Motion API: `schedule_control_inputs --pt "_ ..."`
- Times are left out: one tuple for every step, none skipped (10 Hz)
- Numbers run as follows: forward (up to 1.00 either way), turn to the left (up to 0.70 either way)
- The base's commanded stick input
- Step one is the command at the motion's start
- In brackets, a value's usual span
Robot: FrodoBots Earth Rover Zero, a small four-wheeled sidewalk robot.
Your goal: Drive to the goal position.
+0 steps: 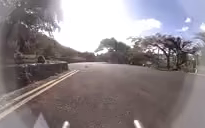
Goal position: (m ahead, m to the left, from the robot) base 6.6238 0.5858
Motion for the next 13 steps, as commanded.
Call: schedule_control_inputs --pt "0.7 0.0" --pt "0.7 0.0" --pt "0.7 0.0" --pt "0.7 0.0" --pt "0.7 0.0" --pt "0.7 0.0" --pt "0.7 0.0" --pt "0.7 0.0" --pt "0.7 0.0" --pt "0.7 0.0" --pt "0.7 0.0" --pt "0.7 0.0" --pt "0.7 0.0"
